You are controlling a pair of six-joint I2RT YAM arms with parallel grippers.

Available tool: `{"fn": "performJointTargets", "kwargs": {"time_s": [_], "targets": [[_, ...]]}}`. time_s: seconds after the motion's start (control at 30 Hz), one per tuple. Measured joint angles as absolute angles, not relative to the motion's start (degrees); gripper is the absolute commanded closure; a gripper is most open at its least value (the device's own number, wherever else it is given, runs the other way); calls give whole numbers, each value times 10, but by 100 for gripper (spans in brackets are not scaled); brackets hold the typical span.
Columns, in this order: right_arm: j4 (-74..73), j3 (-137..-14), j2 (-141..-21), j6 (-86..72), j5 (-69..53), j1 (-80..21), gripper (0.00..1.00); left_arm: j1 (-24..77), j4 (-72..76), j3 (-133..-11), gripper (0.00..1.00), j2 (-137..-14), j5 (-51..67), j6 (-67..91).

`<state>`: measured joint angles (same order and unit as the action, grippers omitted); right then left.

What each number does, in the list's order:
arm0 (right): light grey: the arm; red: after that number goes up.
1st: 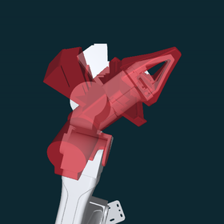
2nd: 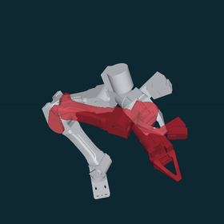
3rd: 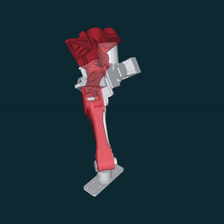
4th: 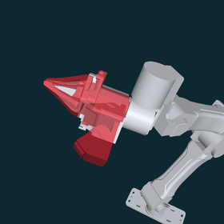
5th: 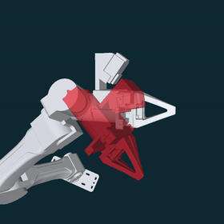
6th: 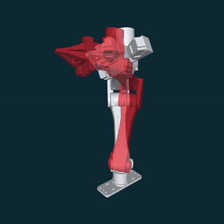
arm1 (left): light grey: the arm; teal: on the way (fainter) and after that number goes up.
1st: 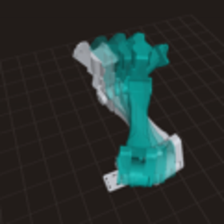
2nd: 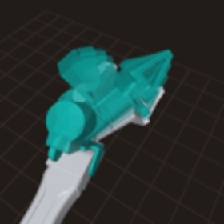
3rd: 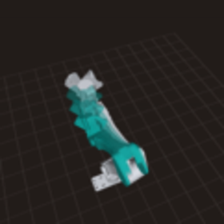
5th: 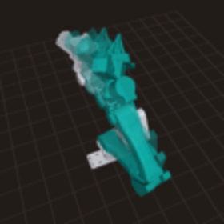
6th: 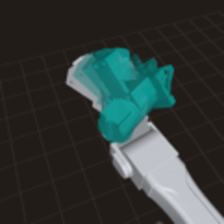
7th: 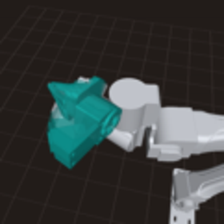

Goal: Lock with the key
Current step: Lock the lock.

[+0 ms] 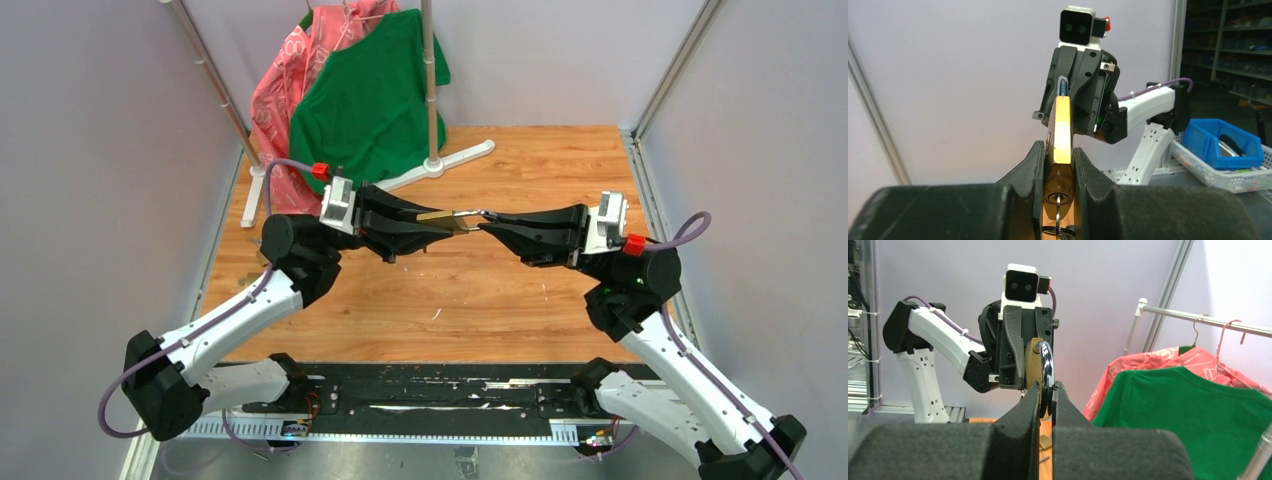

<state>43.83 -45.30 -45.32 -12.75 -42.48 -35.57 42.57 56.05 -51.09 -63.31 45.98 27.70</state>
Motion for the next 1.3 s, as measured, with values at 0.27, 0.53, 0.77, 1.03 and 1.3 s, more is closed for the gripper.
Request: {"fn": "performJointTargets", "kwargs": {"time_s": [0.27,0.53,0.77,1.03,1.3], "targets": [[595,-436,-504,-190,-421,-356,100,429,582,-523,100,-640,442,314],[659,-416,-531,-210,-365,-356,100,429,583,-524,100,-649,412,321],[573,-438,-530,-130,-334,-357,100,424,558,-524,100,-646,403,262],[279,-495,-512,12,-352,-361,100,357,396,-524,100,-614,499,147],[83,-576,-526,151,-413,-421,100,357,353,-504,100,-572,567,88]]}}
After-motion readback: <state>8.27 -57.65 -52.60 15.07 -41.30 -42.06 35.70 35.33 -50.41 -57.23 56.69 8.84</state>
